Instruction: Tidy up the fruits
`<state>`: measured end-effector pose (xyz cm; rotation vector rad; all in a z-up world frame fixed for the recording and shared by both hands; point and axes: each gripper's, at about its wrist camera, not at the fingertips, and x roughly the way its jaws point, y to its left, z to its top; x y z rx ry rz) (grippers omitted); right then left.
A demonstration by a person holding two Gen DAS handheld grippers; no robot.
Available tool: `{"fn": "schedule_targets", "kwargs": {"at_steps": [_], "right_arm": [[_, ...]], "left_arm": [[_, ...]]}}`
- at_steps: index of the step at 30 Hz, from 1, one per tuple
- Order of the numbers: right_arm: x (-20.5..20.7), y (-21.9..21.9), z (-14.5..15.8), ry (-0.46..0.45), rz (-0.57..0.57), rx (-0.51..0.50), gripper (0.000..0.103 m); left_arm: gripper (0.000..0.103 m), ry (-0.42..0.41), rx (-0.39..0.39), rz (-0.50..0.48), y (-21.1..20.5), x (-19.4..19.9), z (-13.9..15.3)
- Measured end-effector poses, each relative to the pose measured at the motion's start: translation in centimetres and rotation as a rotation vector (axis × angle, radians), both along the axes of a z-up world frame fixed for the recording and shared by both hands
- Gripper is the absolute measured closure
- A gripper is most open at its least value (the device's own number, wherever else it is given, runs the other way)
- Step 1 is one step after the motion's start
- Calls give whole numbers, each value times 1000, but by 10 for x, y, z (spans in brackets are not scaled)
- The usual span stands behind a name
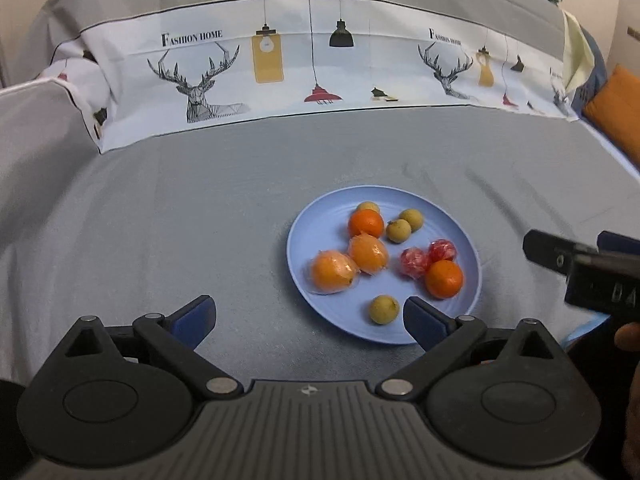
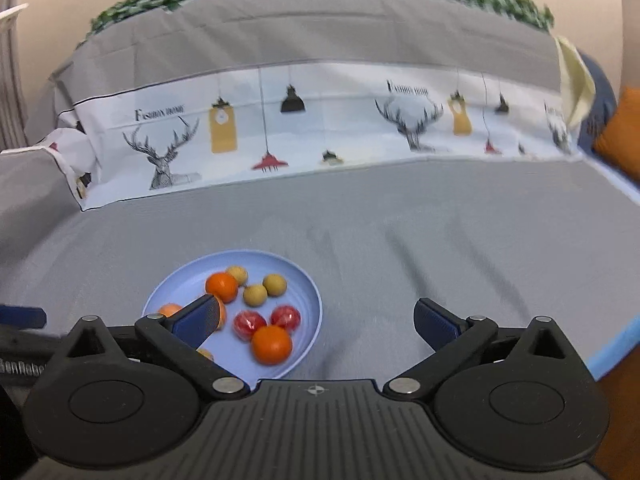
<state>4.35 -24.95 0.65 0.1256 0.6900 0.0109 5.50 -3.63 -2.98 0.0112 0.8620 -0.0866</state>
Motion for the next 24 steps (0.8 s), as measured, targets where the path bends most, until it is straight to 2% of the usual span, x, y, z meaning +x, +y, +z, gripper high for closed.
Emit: {"fn": "schedule_targets", "kwargs": {"at_steps": [9,15,24], "right_arm": [[24,8,-22,91,9,66,1],[25,20,-24,89,52,41,1],[24,20,-24,91,58,41,1]], "left_arm": [[2,90,-56,83,14,21,-21],[1,95,-49,74,12,22,-22],[1,99,-50,76,11,23,-23]]}}
